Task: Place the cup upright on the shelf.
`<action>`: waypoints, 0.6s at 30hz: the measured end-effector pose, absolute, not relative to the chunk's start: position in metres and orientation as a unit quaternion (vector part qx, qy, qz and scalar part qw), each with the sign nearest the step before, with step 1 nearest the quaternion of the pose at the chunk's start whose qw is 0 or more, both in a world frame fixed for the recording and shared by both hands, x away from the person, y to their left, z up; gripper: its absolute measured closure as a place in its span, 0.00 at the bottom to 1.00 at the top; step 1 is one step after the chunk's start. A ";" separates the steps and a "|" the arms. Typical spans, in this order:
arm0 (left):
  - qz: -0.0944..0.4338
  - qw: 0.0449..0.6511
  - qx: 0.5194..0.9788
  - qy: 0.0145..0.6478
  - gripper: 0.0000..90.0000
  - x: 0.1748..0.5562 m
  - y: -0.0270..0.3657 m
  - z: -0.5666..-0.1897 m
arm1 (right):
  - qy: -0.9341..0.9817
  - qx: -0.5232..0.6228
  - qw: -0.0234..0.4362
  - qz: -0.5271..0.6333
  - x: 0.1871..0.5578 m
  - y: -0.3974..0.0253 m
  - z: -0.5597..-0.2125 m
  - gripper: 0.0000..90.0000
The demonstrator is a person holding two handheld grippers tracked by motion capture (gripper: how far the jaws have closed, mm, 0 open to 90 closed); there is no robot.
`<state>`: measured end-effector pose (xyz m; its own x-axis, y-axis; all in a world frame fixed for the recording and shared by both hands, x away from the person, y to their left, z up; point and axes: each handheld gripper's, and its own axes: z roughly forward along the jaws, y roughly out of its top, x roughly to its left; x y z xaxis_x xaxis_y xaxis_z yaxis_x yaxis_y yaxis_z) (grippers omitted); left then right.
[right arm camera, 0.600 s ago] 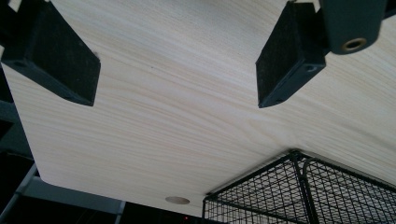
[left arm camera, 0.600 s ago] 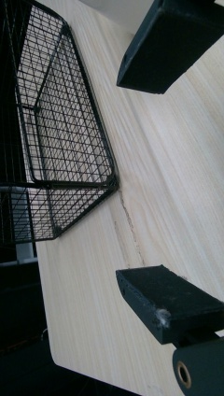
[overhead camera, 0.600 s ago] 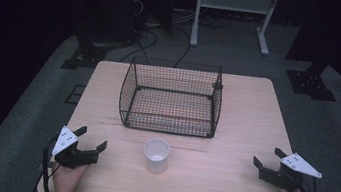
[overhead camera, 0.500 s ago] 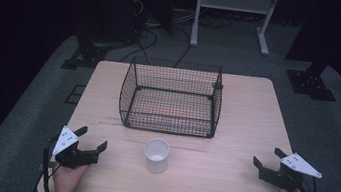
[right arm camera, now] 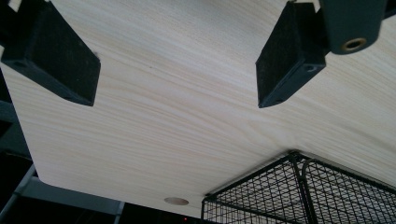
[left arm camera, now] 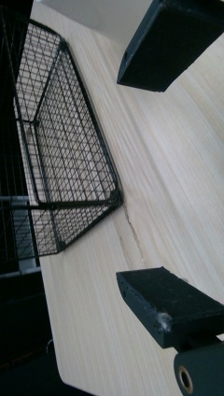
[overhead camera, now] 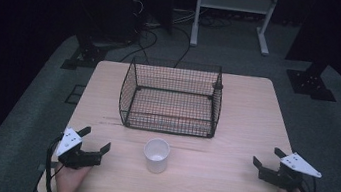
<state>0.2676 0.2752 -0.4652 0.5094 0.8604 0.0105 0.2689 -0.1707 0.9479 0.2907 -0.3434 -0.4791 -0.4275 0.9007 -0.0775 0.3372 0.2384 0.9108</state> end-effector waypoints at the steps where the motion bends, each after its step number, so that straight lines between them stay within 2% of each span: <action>1: 0.294 0.503 0.708 0.398 0.06 0.267 0.274 -0.465 | 0.719 0.430 0.319 0.443 0.291 -0.343 -0.479 0.15; 13: 0.288 0.511 0.719 0.375 0.04 0.269 0.258 -0.456 | 0.717 0.434 0.319 0.443 0.291 -0.344 -0.479 0.15; 18: 0.269 0.523 0.721 0.368 0.04 0.270 0.254 -0.453 | 0.718 0.433 0.319 0.442 0.291 -0.344 -0.479 0.15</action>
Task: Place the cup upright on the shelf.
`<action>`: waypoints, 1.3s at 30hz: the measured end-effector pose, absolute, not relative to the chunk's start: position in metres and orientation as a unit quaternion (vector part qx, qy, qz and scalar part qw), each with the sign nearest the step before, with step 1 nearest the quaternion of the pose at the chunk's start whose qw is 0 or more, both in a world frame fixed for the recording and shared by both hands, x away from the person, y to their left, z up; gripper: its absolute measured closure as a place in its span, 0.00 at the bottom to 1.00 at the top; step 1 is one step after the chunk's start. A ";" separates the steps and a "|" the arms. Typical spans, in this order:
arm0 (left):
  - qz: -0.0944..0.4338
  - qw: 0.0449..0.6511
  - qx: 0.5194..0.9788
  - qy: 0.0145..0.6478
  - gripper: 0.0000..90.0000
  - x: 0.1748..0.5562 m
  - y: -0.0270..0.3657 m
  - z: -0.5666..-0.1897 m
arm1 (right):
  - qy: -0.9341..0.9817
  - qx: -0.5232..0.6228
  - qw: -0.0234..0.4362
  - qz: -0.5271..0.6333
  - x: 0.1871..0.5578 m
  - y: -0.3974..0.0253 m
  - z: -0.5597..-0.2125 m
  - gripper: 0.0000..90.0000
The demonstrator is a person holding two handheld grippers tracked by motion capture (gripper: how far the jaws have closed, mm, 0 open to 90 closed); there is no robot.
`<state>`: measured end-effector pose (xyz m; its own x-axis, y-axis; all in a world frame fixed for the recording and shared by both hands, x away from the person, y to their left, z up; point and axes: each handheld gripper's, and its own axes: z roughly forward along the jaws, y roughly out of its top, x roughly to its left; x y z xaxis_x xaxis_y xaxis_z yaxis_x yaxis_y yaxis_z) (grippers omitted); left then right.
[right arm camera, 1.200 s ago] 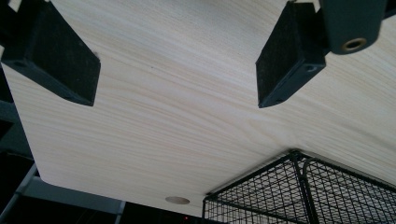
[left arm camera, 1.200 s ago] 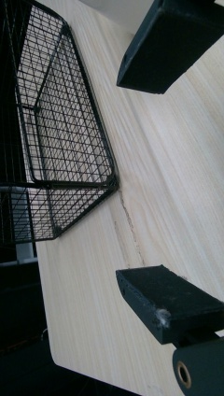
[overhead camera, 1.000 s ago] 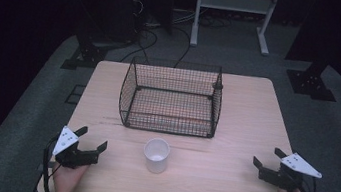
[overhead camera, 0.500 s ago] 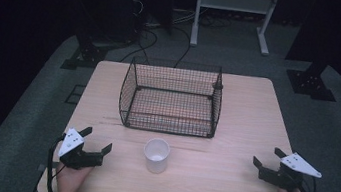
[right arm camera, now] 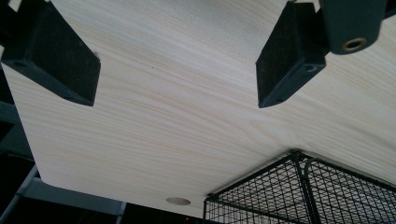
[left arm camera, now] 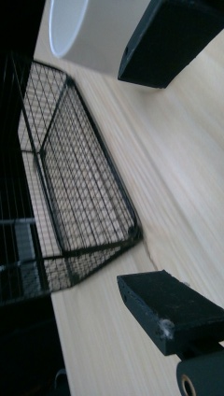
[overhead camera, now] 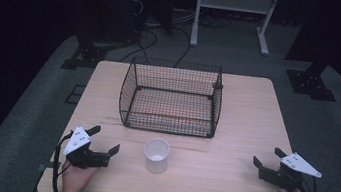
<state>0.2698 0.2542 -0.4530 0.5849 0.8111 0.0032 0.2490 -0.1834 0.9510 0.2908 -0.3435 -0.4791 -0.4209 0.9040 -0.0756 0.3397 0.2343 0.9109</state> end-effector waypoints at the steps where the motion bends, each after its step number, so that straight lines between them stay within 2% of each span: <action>1: 0.264 0.521 0.724 0.365 0.04 0.270 0.253 -0.452 | 0.718 0.433 0.319 0.442 0.291 -0.344 -0.479 0.15; 9: 0.245 0.514 0.750 0.336 0.03 0.268 0.242 -0.449 | 0.720 0.432 0.320 0.439 0.291 -0.343 -0.479 0.15; 39: 0.198 0.520 0.793 0.250 0.02 0.255 0.208 -0.424 | 0.720 0.432 0.319 0.440 0.291 -0.343 -0.479 0.15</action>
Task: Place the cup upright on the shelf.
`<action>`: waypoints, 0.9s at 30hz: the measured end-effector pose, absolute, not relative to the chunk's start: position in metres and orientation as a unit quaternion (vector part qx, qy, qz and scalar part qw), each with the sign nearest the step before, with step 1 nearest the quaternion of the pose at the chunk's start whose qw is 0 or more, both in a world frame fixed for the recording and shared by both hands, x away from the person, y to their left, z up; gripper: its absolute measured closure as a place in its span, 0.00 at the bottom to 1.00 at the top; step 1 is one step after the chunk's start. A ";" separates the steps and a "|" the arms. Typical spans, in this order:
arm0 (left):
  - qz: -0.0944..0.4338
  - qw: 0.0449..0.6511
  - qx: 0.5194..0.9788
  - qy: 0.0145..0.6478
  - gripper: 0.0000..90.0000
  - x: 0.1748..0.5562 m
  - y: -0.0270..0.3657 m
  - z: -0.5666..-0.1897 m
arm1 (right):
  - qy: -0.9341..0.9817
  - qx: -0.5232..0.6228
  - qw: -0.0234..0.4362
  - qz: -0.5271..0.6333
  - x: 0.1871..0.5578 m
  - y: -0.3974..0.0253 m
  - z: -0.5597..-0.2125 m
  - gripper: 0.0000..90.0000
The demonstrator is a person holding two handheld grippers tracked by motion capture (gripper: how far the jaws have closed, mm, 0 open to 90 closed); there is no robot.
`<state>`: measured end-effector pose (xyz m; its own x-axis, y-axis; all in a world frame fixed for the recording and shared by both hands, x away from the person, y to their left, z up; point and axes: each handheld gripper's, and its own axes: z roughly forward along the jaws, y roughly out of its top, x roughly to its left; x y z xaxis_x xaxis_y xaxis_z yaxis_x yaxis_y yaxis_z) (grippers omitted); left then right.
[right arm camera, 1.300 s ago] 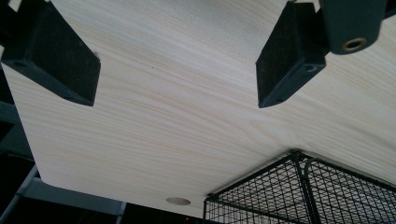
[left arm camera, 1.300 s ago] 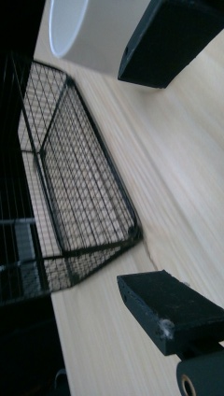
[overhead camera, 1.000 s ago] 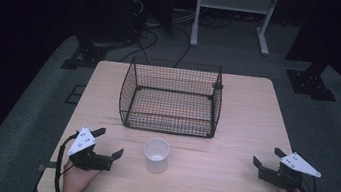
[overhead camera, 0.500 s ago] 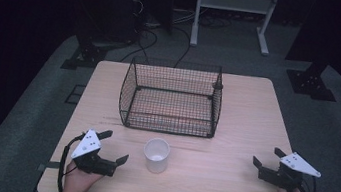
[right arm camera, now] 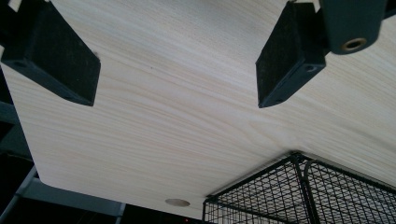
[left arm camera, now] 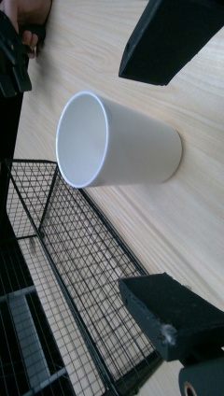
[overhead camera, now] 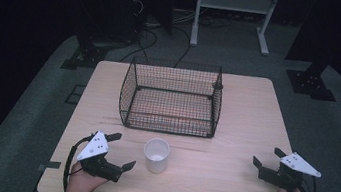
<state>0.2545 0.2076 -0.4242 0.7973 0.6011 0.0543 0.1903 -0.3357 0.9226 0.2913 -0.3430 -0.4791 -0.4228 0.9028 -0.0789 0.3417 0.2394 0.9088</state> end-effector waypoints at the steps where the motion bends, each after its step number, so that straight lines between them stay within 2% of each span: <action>1: 0.195 0.519 0.795 0.248 0.02 0.254 0.206 -0.424 | 0.720 0.432 0.319 0.440 0.291 -0.343 -0.479 0.15; 27: 0.149 0.484 0.836 0.212 0.02 0.260 0.176 -0.427 | 0.720 0.431 0.319 0.440 0.291 -0.343 -0.479 0.15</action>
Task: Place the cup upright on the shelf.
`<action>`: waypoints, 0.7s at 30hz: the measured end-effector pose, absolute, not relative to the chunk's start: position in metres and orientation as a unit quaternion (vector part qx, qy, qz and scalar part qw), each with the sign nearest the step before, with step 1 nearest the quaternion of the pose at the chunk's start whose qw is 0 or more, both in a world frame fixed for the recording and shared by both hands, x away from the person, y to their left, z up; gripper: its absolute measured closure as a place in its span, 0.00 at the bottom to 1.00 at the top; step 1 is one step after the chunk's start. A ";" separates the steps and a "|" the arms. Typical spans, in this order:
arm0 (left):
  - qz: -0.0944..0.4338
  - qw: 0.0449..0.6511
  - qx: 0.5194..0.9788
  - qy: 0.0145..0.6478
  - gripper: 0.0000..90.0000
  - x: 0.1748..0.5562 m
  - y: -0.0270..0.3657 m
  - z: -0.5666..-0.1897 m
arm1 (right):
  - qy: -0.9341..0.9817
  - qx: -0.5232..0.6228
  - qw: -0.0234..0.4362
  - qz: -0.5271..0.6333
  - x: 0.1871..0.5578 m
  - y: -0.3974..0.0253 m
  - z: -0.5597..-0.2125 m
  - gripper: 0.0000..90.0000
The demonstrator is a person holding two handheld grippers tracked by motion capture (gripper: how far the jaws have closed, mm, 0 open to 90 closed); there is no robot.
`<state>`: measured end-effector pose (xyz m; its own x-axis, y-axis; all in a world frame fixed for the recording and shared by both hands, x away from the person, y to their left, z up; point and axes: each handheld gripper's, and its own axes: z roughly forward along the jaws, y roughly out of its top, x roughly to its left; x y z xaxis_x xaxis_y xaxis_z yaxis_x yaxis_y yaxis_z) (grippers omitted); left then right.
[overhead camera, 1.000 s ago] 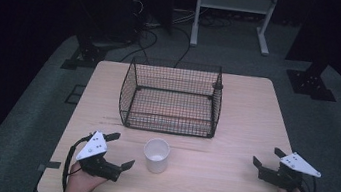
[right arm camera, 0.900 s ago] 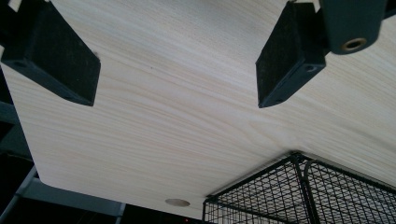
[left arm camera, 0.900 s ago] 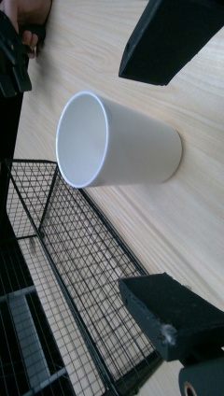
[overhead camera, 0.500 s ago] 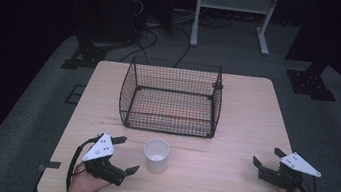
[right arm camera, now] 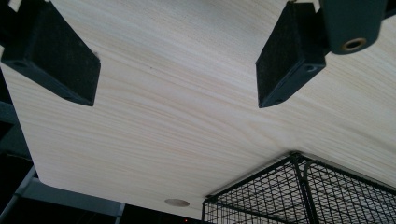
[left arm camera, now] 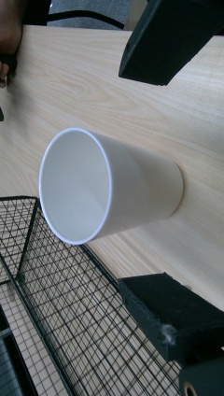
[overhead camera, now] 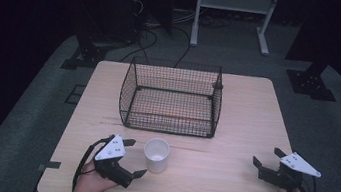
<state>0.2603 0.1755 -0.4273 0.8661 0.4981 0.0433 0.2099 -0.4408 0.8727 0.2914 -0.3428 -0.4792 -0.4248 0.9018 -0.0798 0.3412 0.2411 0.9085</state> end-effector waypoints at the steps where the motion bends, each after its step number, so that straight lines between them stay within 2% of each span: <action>1: 0.148 0.483 0.837 0.212 0.02 0.261 0.174 -0.428 | 0.720 0.431 0.319 0.440 0.291 -0.343 -0.479 0.15; 21: 0.129 0.456 0.856 0.206 0.02 0.276 0.152 -0.431 | 0.721 0.430 0.318 0.441 0.291 -0.342 -0.479 0.15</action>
<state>0.2765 0.1520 -0.4313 0.8818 0.4705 0.0324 0.2359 -0.4994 0.8336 0.2912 -0.3424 -0.4792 -0.4277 0.9004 -0.0797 0.3396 0.2418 0.9089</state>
